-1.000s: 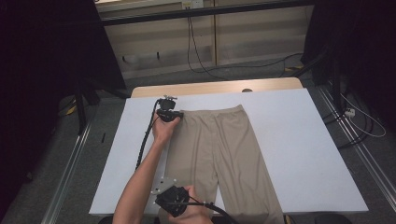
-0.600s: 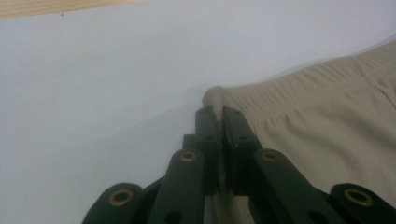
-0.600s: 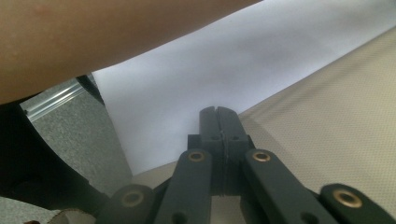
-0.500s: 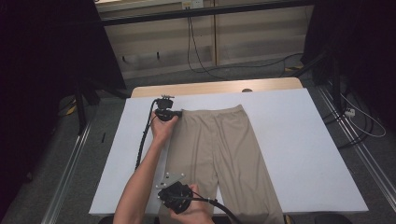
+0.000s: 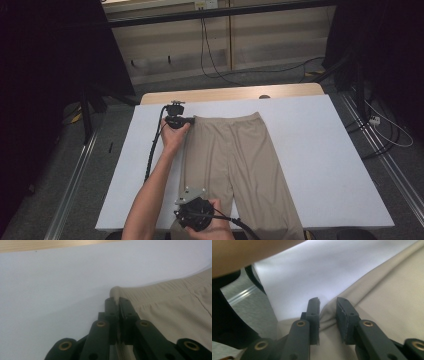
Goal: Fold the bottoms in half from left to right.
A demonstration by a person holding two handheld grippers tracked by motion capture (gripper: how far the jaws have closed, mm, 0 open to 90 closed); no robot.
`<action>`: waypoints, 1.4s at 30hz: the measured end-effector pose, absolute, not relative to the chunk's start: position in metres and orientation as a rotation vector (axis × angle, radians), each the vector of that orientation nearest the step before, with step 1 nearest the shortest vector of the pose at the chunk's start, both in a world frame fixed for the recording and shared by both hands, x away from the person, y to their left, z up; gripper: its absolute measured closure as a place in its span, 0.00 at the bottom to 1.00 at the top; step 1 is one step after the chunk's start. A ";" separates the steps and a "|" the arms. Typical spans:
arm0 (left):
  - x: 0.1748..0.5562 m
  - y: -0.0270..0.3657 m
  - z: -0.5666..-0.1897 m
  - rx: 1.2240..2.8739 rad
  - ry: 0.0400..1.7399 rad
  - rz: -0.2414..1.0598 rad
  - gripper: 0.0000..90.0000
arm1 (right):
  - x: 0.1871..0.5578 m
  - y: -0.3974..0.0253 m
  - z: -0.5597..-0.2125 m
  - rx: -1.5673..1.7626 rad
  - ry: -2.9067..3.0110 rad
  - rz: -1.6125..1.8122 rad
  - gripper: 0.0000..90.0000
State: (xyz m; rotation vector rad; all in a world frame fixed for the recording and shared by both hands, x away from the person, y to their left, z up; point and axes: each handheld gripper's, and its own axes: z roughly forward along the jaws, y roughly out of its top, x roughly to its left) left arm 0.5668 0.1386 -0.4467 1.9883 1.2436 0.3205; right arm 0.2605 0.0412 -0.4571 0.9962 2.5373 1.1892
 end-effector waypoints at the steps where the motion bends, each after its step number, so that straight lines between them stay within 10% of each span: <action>1: 0.567 0.138 -0.447 1.987 1.248 0.318 0.96 | 0.261 0.041 -0.457 0.996 2.537 1.189 0.72; 9: 0.567 0.138 -0.448 1.990 1.255 0.320 0.96 | 0.253 0.050 -0.458 0.968 2.502 1.100 0.76; 16: 0.567 0.139 -0.448 1.985 1.271 0.301 0.96 | 0.261 0.043 -0.457 1.024 2.527 1.125 0.99; 42: 0.564 0.188 -0.421 1.884 1.315 0.326 0.96 | 0.269 0.057 -0.426 0.910 2.521 1.433 0.99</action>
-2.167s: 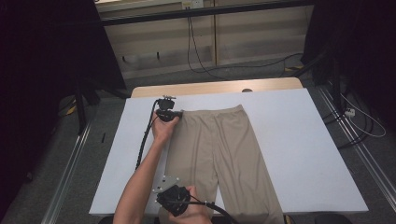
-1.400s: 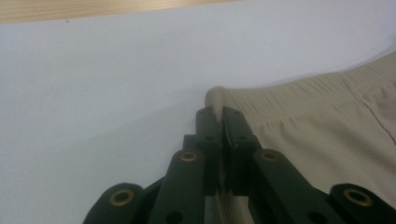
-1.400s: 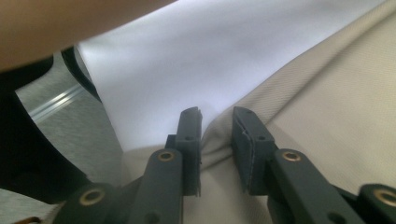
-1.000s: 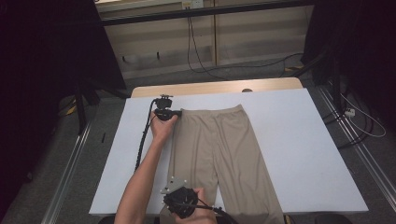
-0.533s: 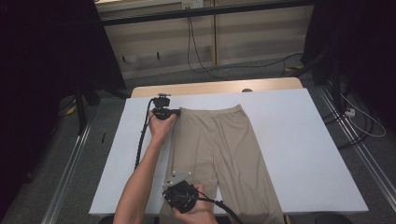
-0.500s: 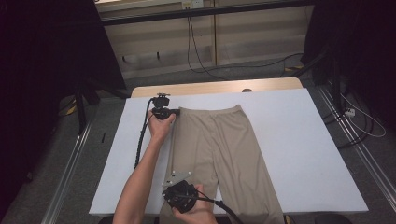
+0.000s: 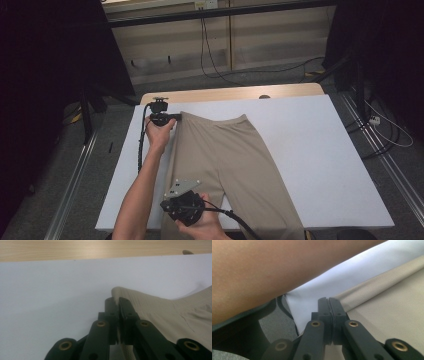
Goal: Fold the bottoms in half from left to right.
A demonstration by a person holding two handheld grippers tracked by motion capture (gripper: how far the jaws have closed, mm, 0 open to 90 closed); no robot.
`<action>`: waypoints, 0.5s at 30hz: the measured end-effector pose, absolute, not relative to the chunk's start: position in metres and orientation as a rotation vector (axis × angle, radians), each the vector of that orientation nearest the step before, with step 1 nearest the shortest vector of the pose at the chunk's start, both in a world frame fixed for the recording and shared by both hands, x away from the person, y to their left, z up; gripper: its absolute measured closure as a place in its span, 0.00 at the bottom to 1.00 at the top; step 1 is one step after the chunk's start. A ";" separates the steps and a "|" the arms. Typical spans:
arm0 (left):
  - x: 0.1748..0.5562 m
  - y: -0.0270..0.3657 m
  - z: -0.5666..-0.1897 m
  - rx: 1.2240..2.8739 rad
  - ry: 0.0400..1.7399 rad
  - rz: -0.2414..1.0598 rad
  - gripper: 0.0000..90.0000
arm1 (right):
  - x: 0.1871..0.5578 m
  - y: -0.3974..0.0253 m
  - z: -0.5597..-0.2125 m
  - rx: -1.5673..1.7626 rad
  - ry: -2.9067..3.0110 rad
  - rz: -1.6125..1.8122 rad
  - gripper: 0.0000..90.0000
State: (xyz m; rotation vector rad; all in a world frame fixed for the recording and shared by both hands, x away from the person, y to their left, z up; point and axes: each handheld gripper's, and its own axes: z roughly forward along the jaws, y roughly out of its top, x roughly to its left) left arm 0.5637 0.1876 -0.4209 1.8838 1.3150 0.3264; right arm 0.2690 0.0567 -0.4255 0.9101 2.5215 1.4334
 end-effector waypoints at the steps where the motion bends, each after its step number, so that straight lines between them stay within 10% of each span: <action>1: 0.564 0.188 -0.421 1.884 1.315 0.326 0.96 | 0.269 0.057 -0.426 0.910 2.521 1.433 0.99; 15: 0.554 0.246 -0.407 1.828 1.398 0.397 0.96 | 0.273 0.083 -0.410 0.820 2.544 1.518 0.99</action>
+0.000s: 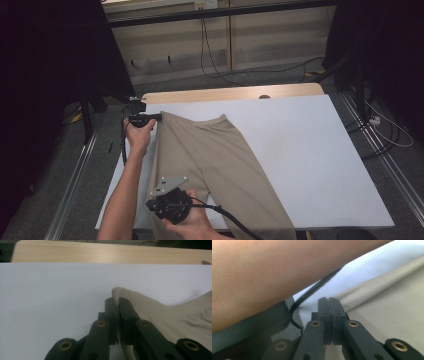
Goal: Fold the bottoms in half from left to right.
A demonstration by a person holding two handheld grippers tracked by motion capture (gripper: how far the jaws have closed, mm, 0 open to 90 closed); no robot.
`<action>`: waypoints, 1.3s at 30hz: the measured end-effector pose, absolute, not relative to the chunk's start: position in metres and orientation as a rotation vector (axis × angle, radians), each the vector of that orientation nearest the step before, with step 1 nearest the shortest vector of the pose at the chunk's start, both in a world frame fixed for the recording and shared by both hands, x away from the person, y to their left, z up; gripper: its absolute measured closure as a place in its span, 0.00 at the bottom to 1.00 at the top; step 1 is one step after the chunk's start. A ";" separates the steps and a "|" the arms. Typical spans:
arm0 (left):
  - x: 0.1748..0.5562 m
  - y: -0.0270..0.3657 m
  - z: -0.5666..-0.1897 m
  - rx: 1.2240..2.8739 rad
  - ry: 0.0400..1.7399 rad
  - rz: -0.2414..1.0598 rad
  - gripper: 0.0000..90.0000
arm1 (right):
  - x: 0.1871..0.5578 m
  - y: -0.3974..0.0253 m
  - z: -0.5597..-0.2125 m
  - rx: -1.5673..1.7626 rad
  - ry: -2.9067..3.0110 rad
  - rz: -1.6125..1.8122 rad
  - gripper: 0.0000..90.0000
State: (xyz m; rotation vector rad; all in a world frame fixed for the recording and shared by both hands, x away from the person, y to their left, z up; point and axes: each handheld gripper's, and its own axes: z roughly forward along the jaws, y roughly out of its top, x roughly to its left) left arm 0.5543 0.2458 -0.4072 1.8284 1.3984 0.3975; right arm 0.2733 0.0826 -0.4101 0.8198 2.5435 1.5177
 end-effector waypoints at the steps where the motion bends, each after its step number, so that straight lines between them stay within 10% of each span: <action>1: 0.552 0.255 -0.405 1.804 1.424 0.410 0.96 | 0.274 0.085 -0.408 0.809 2.542 1.530 0.99; 13: 0.537 0.298 -0.394 1.775 1.466 0.457 0.96 | 0.269 0.090 -0.400 0.740 2.549 1.625 0.99; 39: 0.543 0.218 -0.389 1.857 1.370 0.437 0.96 | 0.262 -0.013 -0.388 0.899 2.442 1.620 0.99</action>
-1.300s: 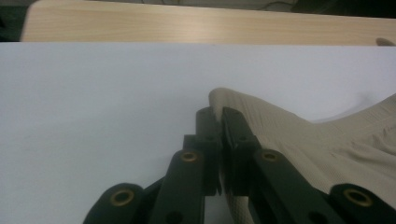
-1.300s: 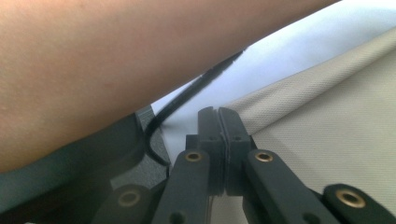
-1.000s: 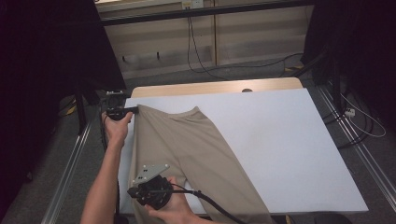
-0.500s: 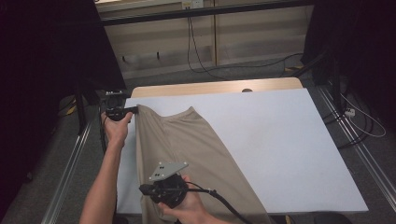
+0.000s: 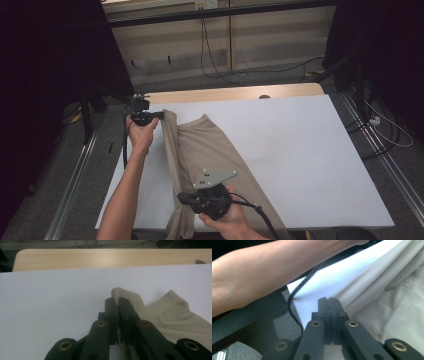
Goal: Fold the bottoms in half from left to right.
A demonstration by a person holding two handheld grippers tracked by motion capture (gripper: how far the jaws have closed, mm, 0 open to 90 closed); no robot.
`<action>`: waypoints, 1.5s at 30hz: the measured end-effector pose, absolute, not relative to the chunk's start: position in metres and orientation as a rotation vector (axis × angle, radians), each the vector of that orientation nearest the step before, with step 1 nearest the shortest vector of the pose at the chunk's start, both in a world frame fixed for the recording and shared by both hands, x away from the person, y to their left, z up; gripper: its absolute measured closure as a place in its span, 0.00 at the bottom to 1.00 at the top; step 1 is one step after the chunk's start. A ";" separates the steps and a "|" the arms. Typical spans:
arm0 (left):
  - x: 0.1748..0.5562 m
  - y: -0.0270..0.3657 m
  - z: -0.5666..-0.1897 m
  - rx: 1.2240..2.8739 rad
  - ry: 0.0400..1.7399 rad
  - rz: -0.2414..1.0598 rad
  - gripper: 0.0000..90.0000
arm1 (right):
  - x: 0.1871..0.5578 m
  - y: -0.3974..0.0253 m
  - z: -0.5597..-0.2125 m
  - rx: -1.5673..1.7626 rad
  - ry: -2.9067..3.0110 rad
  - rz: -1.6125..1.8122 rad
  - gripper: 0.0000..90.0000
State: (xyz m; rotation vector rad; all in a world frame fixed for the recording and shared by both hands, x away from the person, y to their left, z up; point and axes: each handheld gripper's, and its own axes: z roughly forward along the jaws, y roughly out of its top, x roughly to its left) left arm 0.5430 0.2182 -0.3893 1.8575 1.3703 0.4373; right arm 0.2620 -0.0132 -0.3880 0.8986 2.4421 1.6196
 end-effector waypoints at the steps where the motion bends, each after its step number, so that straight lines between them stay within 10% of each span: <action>1: 0.543 0.218 -0.389 1.857 1.370 0.437 0.96 | 0.262 -0.013 -0.388 0.899 2.442 1.620 0.99; 45: 0.564 0.097 -0.436 1.988 1.295 0.337 0.92 | 0.258 -0.148 -0.425 1.213 2.297 1.411 0.99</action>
